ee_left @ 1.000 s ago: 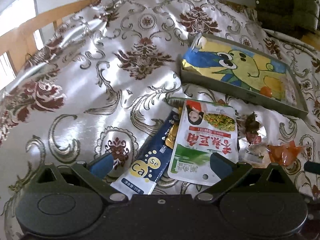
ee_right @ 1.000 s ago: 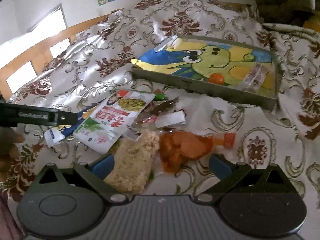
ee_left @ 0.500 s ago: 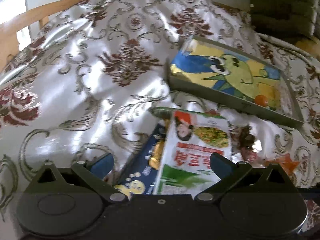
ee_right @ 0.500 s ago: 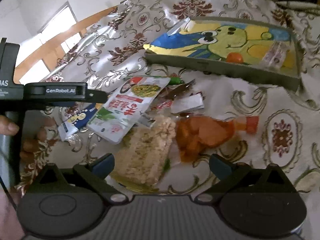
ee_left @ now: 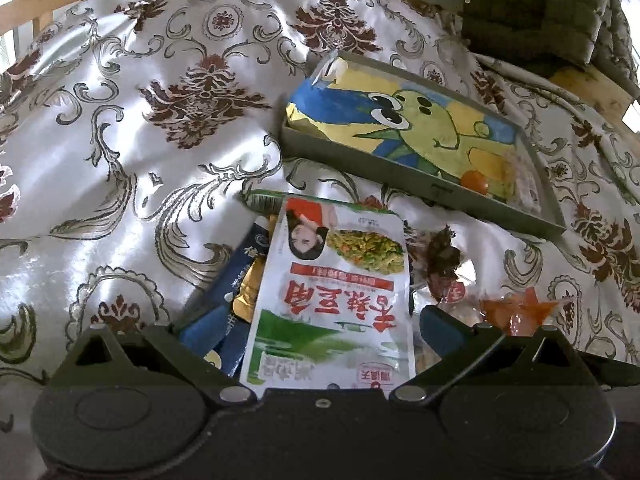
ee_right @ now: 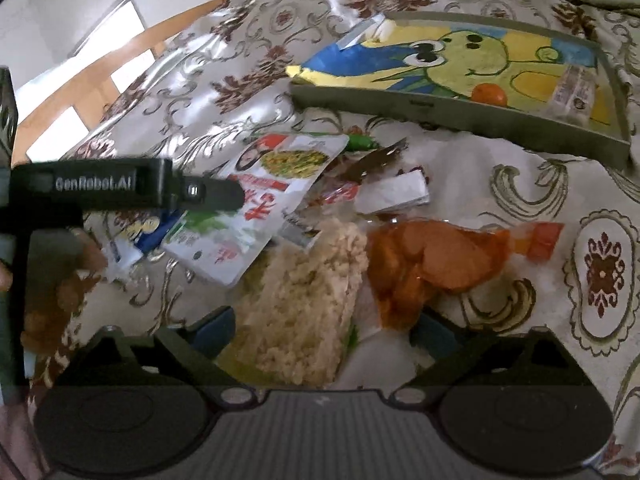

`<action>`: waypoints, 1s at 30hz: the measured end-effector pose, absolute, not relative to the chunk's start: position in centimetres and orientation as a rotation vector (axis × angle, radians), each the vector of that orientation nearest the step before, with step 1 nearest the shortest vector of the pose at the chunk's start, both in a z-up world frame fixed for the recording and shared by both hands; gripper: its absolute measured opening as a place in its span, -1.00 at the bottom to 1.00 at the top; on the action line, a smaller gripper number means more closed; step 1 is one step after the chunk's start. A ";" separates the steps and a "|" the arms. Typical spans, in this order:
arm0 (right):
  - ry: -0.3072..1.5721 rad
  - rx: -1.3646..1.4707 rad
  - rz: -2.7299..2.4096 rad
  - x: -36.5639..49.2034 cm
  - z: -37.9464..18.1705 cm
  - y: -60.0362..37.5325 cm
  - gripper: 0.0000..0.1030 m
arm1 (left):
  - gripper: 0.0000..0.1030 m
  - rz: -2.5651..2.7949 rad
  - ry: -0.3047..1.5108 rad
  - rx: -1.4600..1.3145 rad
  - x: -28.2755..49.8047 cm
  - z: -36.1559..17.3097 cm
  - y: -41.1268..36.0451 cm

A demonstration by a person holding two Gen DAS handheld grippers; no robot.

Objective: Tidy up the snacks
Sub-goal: 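Grasp the white-green printed sachet with the left tool while the right tool grasps the rice-cake bar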

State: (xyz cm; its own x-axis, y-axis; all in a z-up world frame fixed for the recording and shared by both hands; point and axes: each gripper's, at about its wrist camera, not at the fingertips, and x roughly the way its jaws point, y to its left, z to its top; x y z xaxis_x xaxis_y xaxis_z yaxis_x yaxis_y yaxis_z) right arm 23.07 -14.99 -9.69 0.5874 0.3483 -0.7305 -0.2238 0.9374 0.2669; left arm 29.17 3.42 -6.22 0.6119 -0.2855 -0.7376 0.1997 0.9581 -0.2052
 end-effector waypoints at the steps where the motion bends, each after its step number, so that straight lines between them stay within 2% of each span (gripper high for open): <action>1: 0.880 0.154 0.332 23.1 -9.6 -15.0 0.84 | 0.98 -0.285 0.867 -0.104 29.2 -6.2 3.4; 13: 0.871 0.126 0.312 23.2 -10.3 -14.6 0.89 | 0.98 -0.309 0.867 -0.021 28.9 -7.0 1.8; 16: 0.856 0.103 0.289 22.6 -10.2 -14.0 0.80 | 0.98 -0.314 0.859 0.008 28.8 -7.1 1.5; 18: 0.863 0.105 0.281 22.5 -9.8 -13.8 0.61 | 0.98 -0.316 0.852 0.002 28.8 -7.2 1.6; 21: 0.878 0.124 0.269 22.2 -9.4 -13.9 0.46 | 0.98 -0.317 0.848 0.013 28.9 -7.3 1.4; 24: 0.891 0.152 0.271 22.1 -9.2 -14.1 0.40 | 0.97 -0.310 0.846 0.080 28.9 -7.7 0.3; 27: 0.896 0.156 0.269 22.1 -9.3 -14.1 0.43 | 0.94 -0.306 0.831 0.112 29.0 -7.9 -0.1; 30: 0.890 0.151 0.274 22.1 -9.4 -14.0 0.44 | 0.83 -0.305 0.825 0.089 29.1 -7.7 0.2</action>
State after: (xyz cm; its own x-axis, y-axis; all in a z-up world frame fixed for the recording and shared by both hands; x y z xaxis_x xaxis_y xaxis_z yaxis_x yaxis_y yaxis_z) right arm 22.06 -14.02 -9.37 0.5977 0.2972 -0.7446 -0.1722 0.9547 0.2428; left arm 29.09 0.17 -7.75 0.6377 -0.2318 -0.7345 0.3009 0.9528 -0.0395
